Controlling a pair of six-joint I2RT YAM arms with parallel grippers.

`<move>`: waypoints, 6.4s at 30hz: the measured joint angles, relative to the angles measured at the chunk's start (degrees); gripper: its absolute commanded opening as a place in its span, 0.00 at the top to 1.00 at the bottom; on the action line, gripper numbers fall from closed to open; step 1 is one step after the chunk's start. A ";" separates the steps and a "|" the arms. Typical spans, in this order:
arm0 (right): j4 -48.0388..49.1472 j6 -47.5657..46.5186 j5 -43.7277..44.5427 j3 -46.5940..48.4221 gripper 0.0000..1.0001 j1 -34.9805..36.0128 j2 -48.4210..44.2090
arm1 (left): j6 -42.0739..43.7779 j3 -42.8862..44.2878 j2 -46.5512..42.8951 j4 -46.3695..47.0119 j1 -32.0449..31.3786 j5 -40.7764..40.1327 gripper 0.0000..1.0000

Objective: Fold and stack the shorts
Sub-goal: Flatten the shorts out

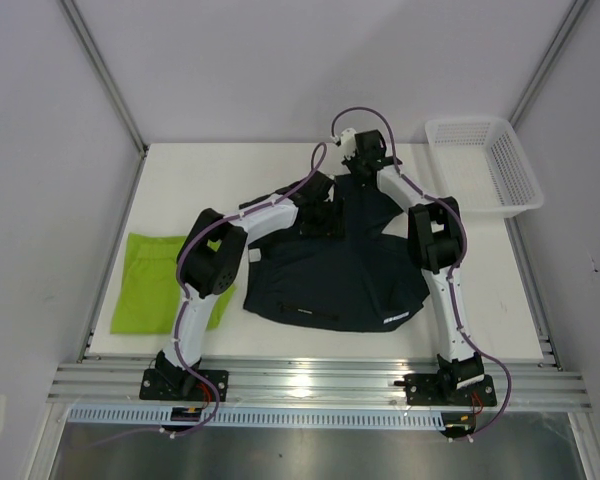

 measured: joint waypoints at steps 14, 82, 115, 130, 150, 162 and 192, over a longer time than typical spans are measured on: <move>21.14 -0.70 7.15 0.37 0.35 2.01 0.00 | 0.50 0.35 0.07 -1.42 -0.13 -0.04 0.23; -0.63 27.65 -4.55 9.97 0.68 -14.53 6.71 | 0.98 -2.03 -1.53 -2.05 -1.66 -0.02 0.24; 1.07 19.91 -17.73 6.91 0.62 -12.28 6.10 | 0.98 -2.03 -1.53 -2.05 -1.68 0.04 0.24; 2.19 17.81 -17.68 -1.22 0.60 -11.87 0.09 | 0.98 -2.05 -1.53 -2.08 -1.68 0.04 0.24; -1.16 12.72 -14.62 0.39 0.52 -10.40 -0.83 | 0.98 -2.05 -1.53 -2.08 -1.68 0.04 0.24; -4.92 10.36 -10.27 2.32 0.54 -10.56 0.04 | 0.98 -2.21 -1.55 -1.90 -1.68 0.02 0.24; 5.60 32.65 -5.44 3.26 1.00 -15.61 2.95 | 0.96 -3.10 -1.97 -0.90 -1.68 0.02 0.24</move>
